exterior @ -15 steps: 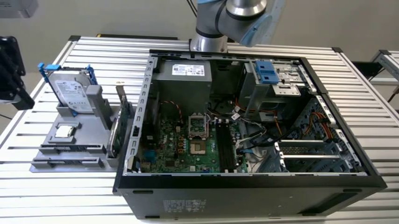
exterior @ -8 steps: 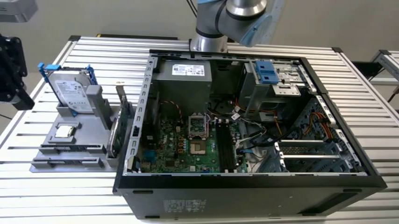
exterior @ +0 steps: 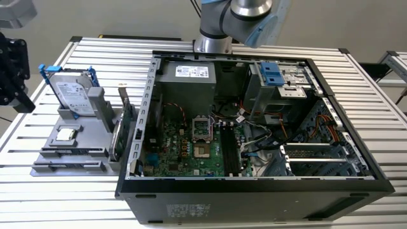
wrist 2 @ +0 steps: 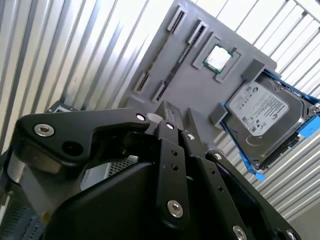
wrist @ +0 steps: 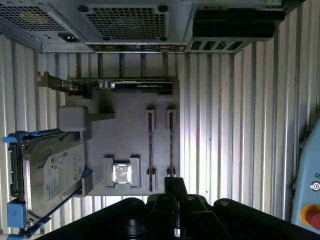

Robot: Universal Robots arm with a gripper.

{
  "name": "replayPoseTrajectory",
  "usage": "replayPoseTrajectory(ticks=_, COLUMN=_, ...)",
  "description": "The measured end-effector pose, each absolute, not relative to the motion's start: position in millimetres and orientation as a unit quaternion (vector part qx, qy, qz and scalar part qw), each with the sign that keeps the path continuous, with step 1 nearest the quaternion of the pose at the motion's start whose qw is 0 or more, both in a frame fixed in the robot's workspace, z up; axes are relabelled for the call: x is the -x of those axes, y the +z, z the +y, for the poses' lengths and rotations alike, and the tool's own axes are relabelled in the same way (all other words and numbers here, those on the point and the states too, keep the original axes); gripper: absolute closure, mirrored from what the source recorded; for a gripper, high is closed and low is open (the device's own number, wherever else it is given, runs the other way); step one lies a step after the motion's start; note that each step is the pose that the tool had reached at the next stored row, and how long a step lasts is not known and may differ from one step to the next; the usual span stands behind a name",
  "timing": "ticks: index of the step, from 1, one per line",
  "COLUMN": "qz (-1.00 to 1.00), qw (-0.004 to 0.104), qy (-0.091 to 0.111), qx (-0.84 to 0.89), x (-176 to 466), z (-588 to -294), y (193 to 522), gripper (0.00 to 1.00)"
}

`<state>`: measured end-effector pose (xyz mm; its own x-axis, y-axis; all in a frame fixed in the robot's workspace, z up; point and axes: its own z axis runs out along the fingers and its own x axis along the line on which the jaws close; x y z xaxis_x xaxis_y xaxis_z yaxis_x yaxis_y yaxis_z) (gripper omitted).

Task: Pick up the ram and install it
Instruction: 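Pick up the ram and move it above insertion slot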

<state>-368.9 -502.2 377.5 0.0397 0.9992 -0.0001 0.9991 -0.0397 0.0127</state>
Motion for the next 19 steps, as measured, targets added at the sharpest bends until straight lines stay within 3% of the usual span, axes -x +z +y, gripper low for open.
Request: replayPoseTrajectory(ticks=19, qz=0.631, qw=0.004, qy=0.003, qx=-0.776, x=368.9, z=-502.3, y=376.5, gripper=1.00)
